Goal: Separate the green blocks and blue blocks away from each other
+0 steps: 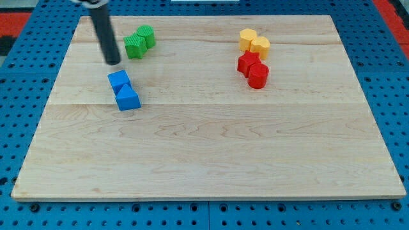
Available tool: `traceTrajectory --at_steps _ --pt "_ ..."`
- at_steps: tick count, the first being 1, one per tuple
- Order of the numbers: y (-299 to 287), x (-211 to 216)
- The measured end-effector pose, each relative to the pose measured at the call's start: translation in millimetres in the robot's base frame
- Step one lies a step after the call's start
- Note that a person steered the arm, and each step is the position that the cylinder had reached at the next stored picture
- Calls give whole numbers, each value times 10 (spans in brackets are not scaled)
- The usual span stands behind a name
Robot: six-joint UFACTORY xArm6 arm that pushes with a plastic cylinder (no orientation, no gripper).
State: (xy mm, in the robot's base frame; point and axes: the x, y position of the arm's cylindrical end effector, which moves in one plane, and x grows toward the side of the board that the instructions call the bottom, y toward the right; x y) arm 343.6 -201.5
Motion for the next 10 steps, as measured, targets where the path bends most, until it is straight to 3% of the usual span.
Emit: traceTrajectory --at_steps 1,7,8,9,10 --pt "-1 439" --pt "236 625" --pt "35 494" --pt "35 36" --pt "595 30"
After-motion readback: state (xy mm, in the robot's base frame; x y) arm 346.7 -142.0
